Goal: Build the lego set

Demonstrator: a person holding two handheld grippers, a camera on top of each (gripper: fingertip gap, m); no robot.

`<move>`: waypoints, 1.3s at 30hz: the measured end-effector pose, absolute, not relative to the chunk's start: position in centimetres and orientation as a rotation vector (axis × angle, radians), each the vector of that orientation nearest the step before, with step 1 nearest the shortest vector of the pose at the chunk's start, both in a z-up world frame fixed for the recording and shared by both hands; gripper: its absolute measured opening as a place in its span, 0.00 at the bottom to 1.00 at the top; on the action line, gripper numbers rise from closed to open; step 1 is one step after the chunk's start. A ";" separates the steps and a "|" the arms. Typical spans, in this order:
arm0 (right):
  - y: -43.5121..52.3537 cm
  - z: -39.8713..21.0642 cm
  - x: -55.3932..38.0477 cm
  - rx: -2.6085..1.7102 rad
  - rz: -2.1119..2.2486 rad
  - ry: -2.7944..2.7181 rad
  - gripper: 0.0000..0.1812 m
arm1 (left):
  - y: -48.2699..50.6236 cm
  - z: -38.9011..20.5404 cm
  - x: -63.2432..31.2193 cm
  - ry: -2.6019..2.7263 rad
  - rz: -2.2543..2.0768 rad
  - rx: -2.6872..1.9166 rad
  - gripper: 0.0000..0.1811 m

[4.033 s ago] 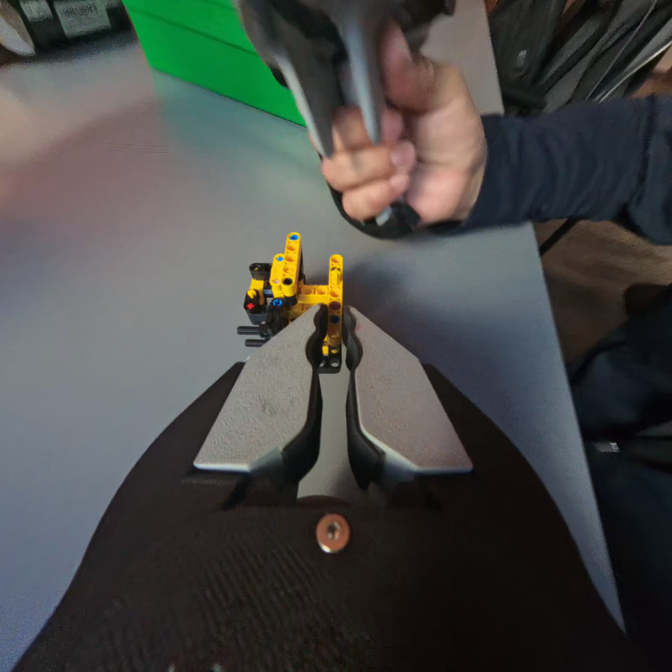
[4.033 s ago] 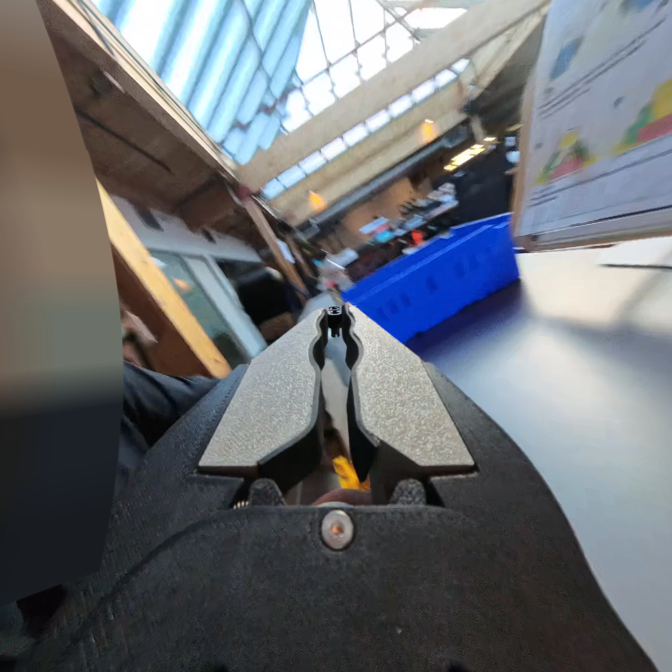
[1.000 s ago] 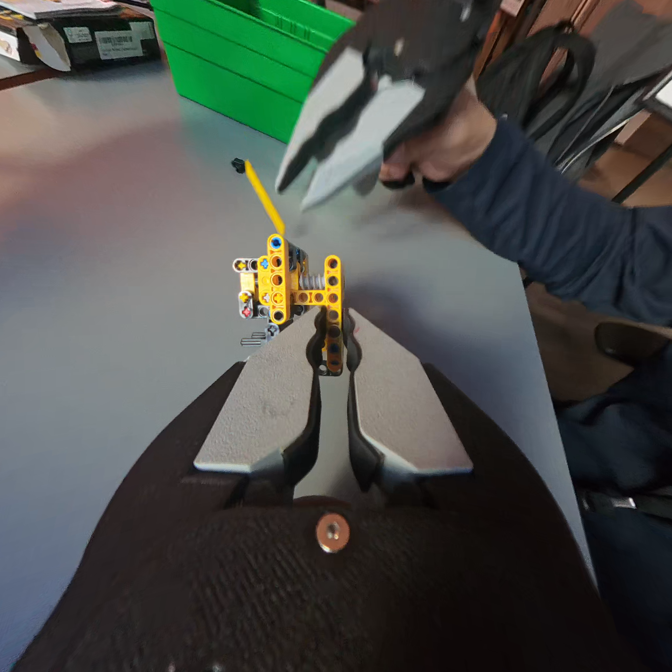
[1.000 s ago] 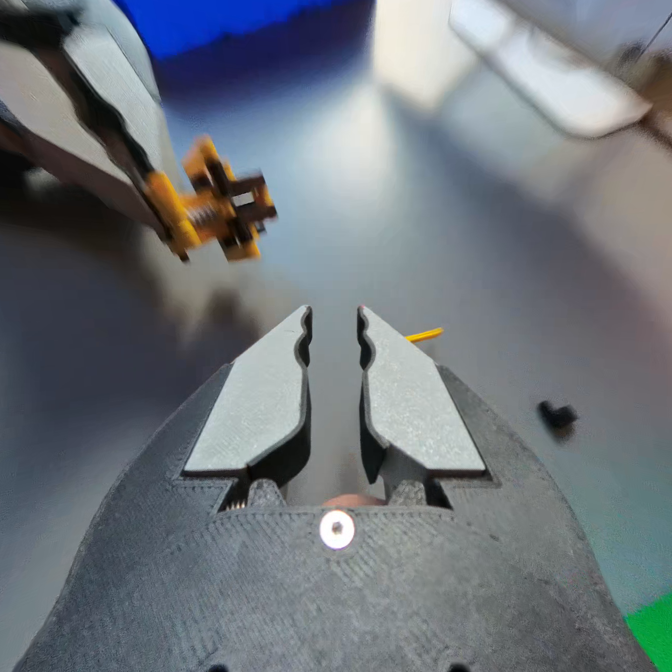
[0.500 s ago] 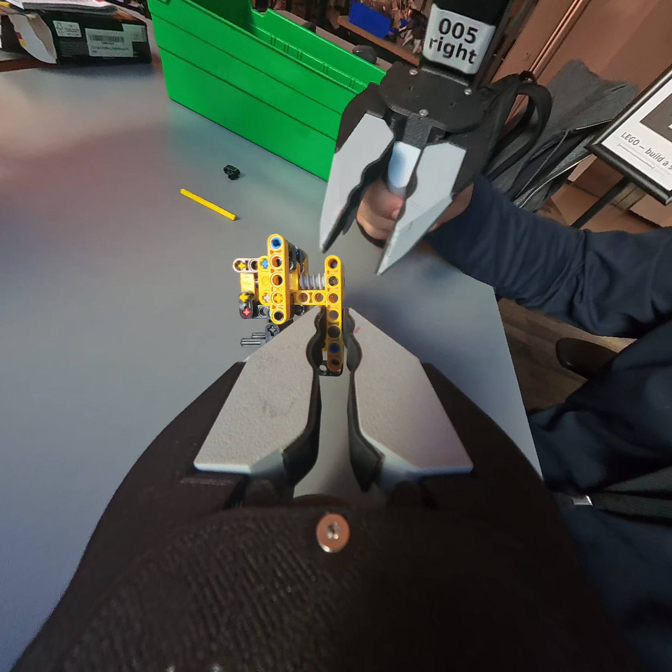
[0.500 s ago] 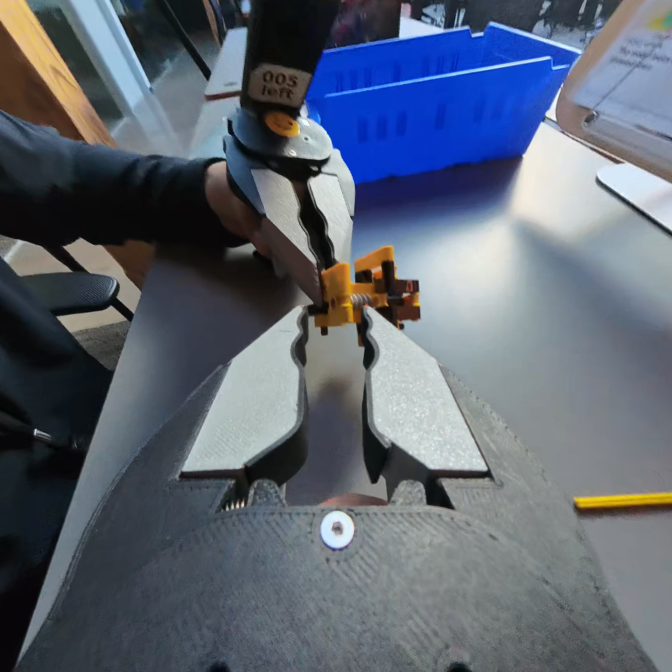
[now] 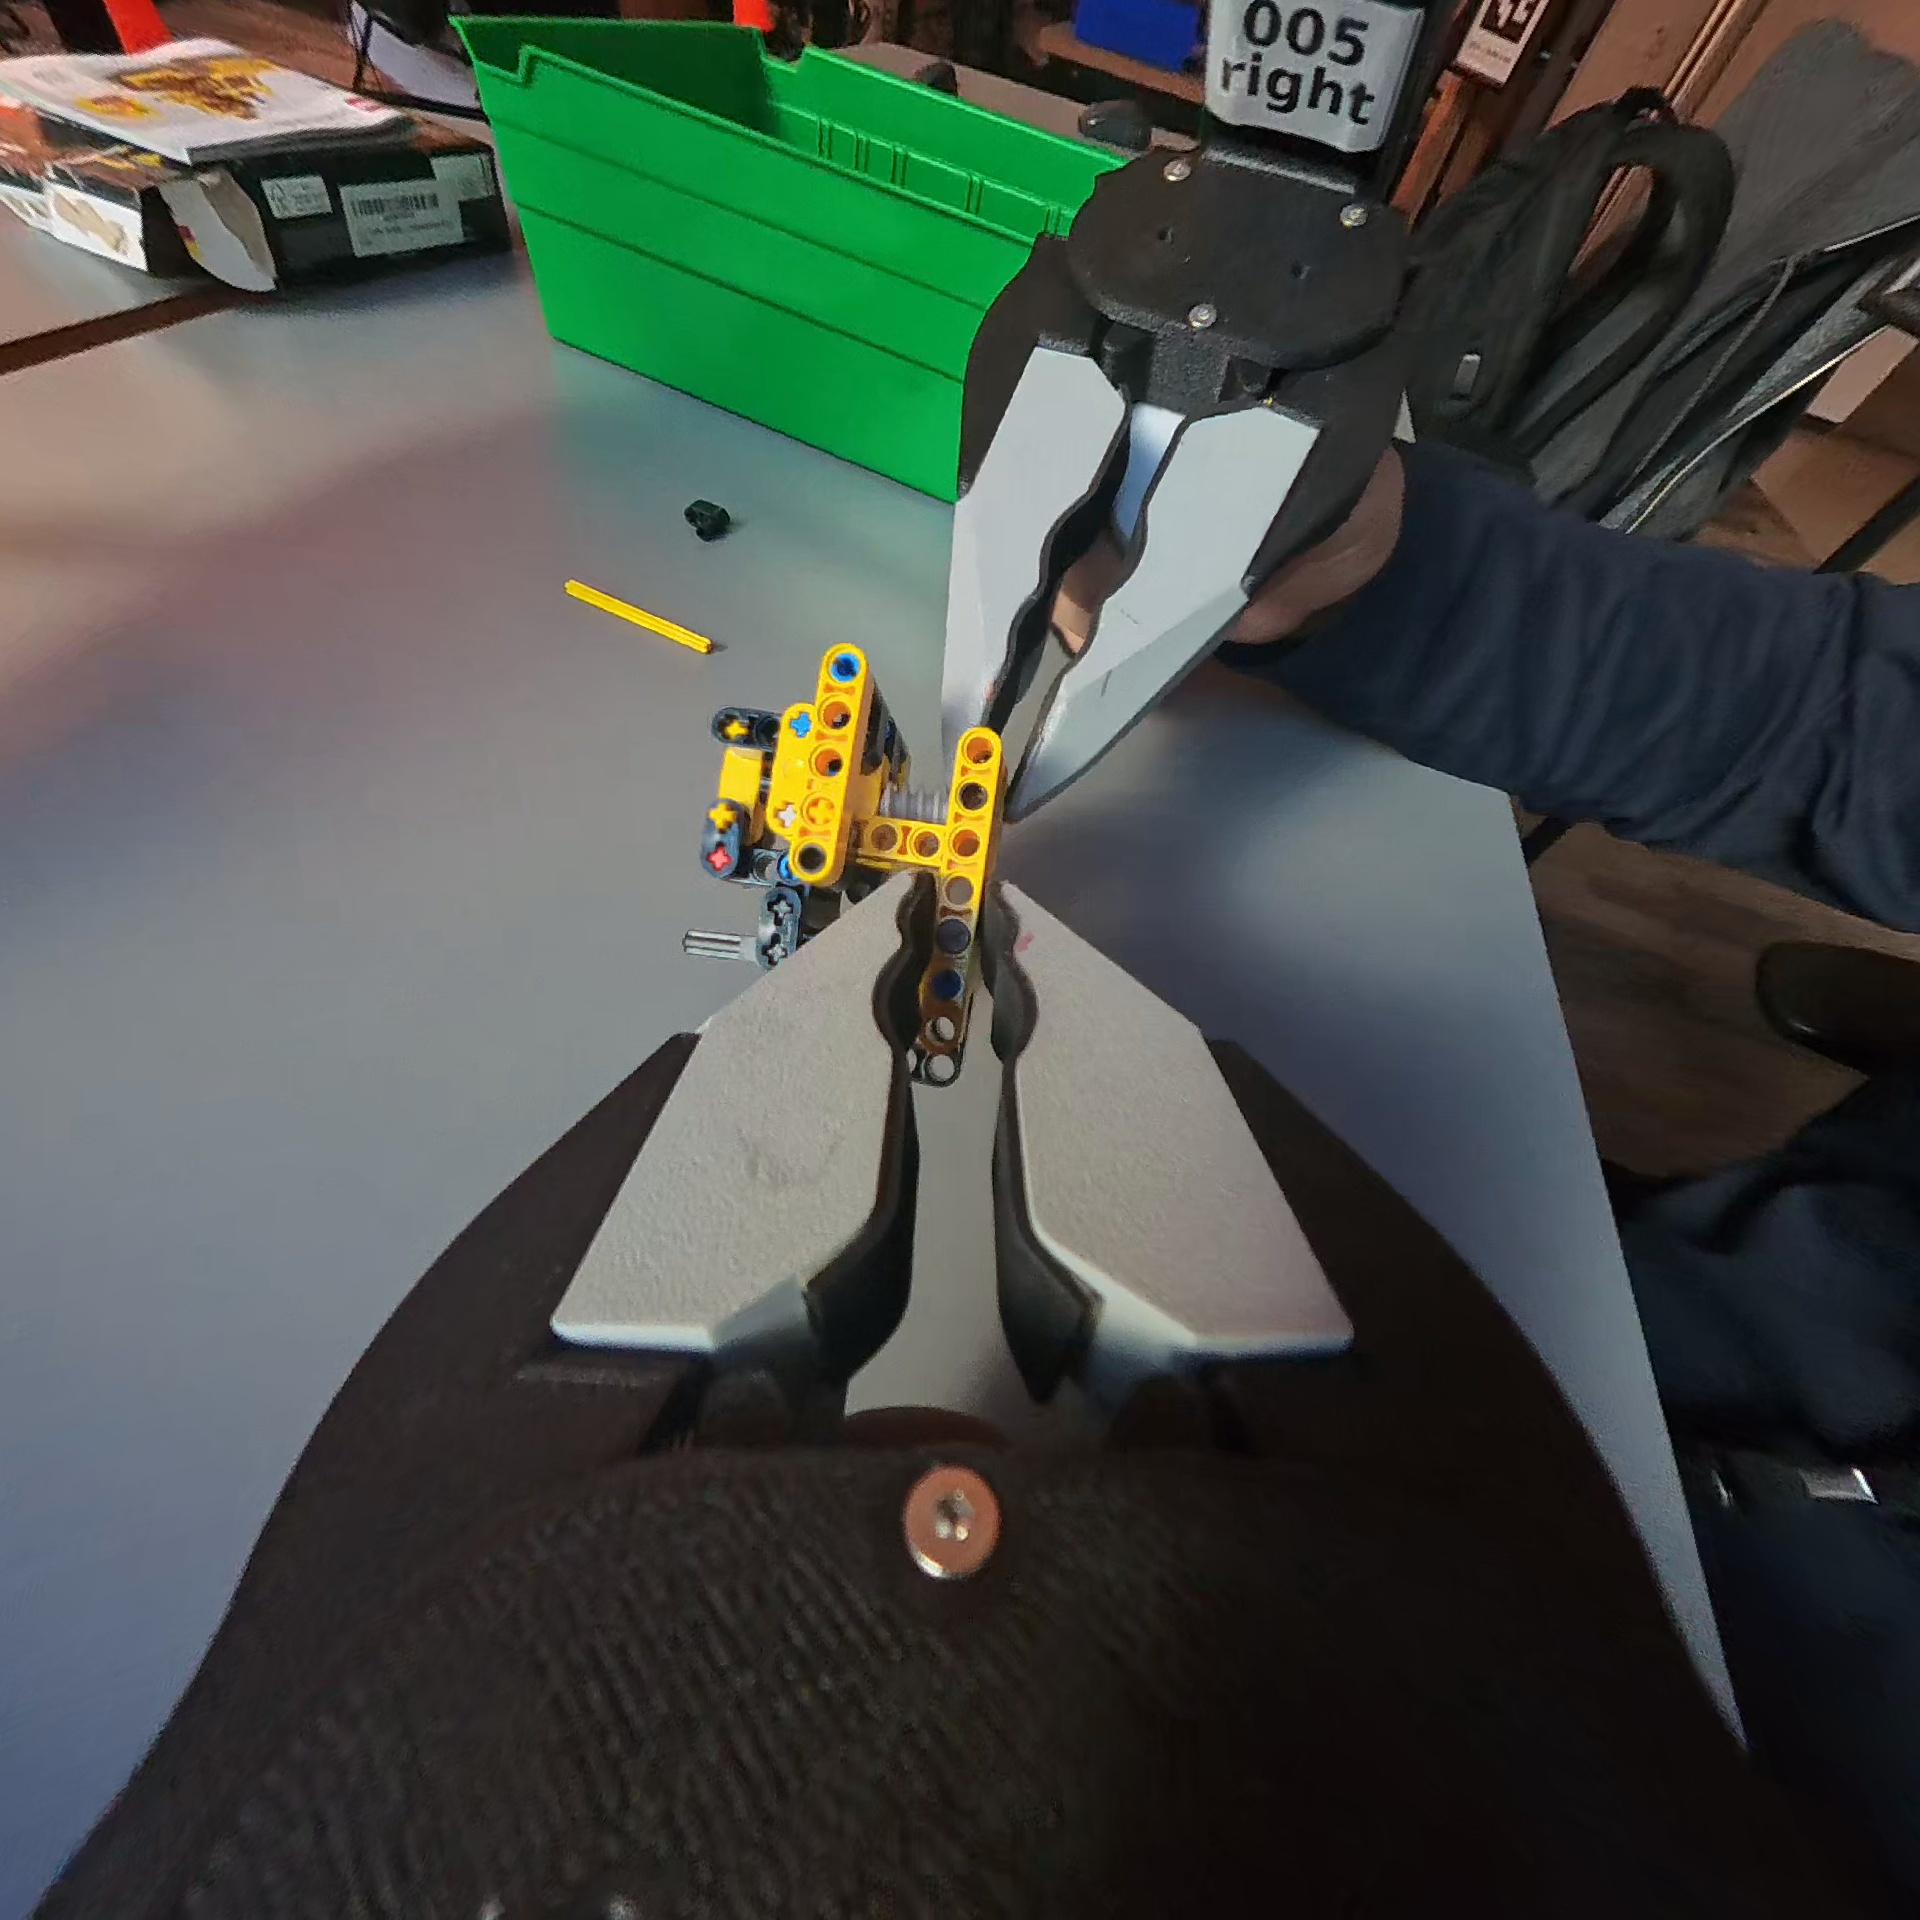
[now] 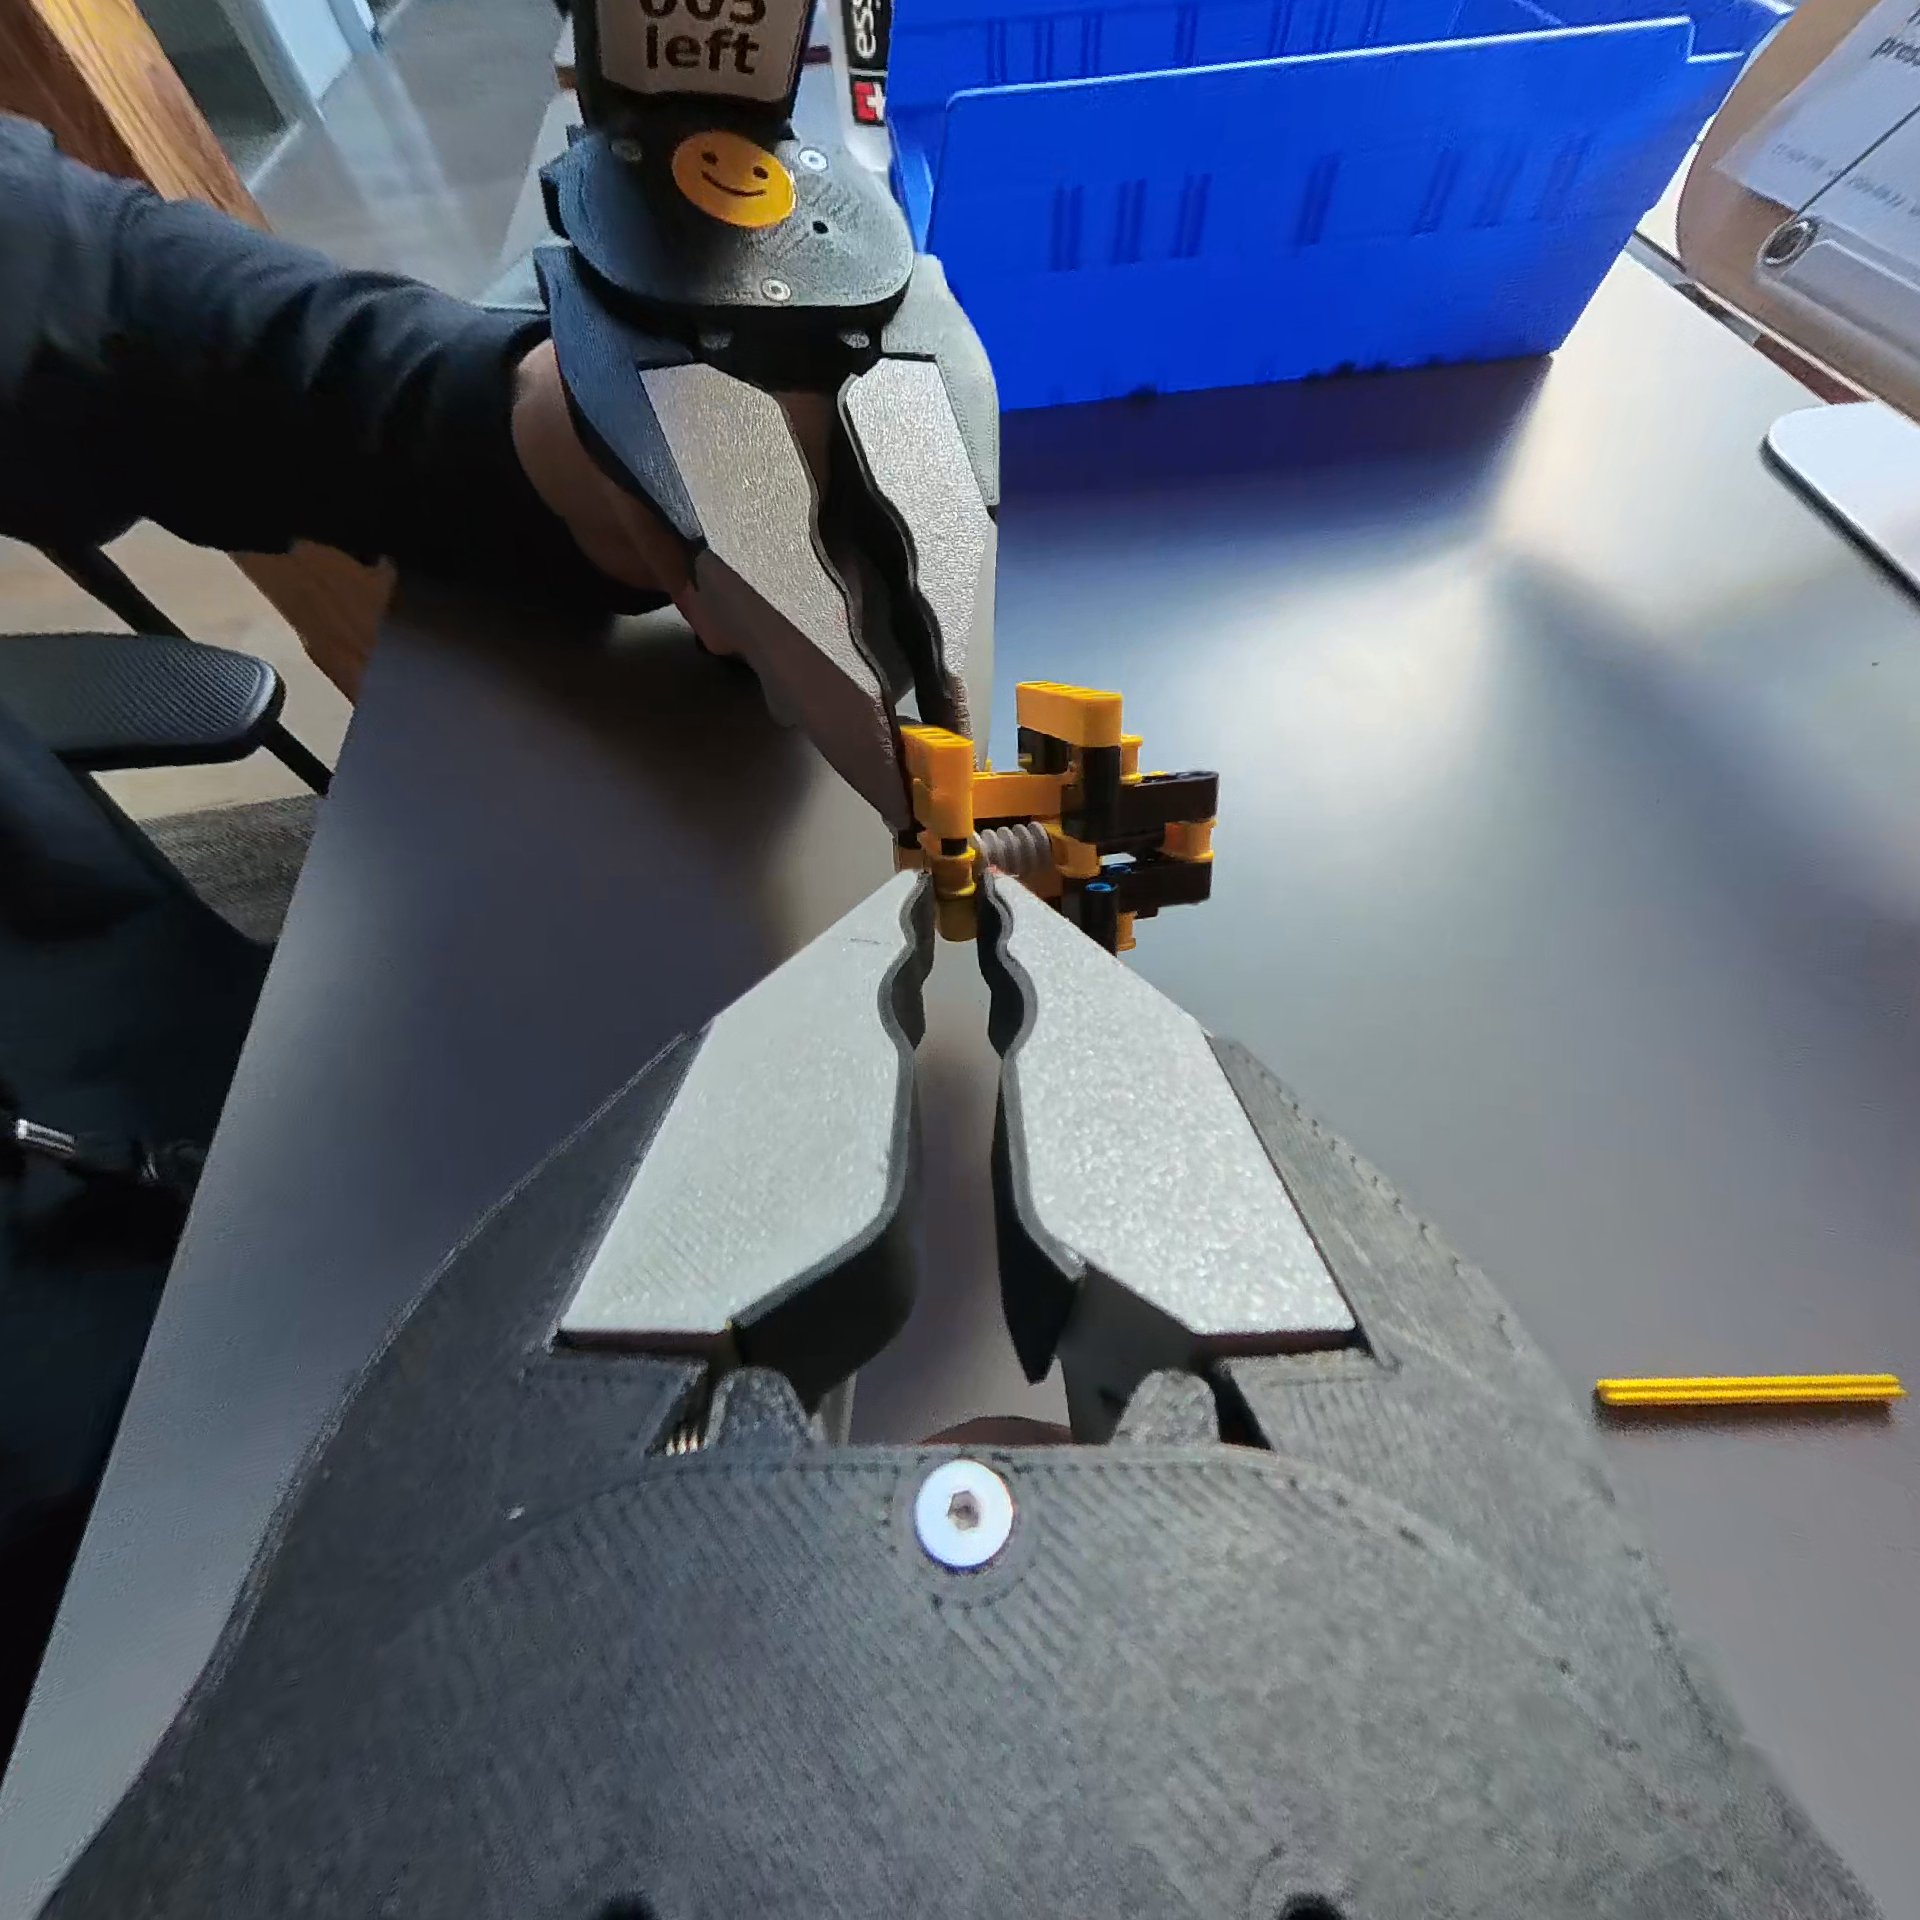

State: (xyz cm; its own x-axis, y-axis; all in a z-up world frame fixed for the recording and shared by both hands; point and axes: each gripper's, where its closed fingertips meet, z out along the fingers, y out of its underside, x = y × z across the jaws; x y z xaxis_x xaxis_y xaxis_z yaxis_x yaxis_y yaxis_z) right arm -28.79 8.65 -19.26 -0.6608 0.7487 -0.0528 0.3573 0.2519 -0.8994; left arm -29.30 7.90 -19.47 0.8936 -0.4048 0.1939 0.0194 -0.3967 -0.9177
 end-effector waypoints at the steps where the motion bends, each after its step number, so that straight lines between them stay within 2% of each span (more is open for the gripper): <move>1: 8.6 -19.3 -28.8 -0.998 1.370 -2.144 0.03 | 7.9 -19.5 -29.3 0.282 -0.472 -1.934 0.03; 7: 8.5 -18.6 -28.9 -1.027 1.492 -2.090 0.03 | 7.8 -19.2 -29.1 0.270 -0.568 -1.920 0.03; 16: 8.6 -18.8 -28.9 -1.062 1.449 -2.104 0.07 | 7.8 -18.5 -29.3 0.216 -0.642 -1.875 0.03; 24: 7.8 -17.6 -29.1 -1.030 1.563 -2.029 0.05 | 7.7 -17.6 -29.0 0.192 -0.708 -1.813 0.02; 28: 7.8 -17.3 -29.1 -0.926 1.433 -2.023 0.04 | 7.7 -17.5 -28.5 0.212 -0.709 -1.805 0.11; 30: 7.7 -17.0 -28.8 -0.882 1.397 -2.026 0.04 | 7.5 -17.2 -28.7 0.210 -0.693 -1.786 0.04; 32: 7.3 -16.2 -28.4 -0.836 1.382 -1.995 0.04 | 7.3 -16.3 -28.6 0.235 -0.697 -1.721 0.04; 34: 6.8 -15.5 -28.0 -0.690 1.256 -1.949 0.04 | 7.0 -15.6 -28.4 0.305 -0.640 -1.664 0.04; 36: 6.9 -16.0 -28.0 -0.556 1.077 -1.943 0.04 | 6.8 -15.7 -28.4 0.445 -0.409 -1.653 0.04; 39: 7.0 -16.4 -27.7 -0.533 1.062 -1.968 0.03 | 6.6 -16.3 -28.1 0.624 -0.108 -1.648 0.03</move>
State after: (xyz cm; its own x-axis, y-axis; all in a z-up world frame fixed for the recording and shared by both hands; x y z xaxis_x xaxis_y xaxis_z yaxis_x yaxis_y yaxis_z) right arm -27.72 6.98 -16.45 -0.5757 0.6754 0.4608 -0.0146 0.5550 -0.8317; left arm -28.12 6.61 -16.30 0.8464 -0.4539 -0.2785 -0.3337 -0.0445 -0.9416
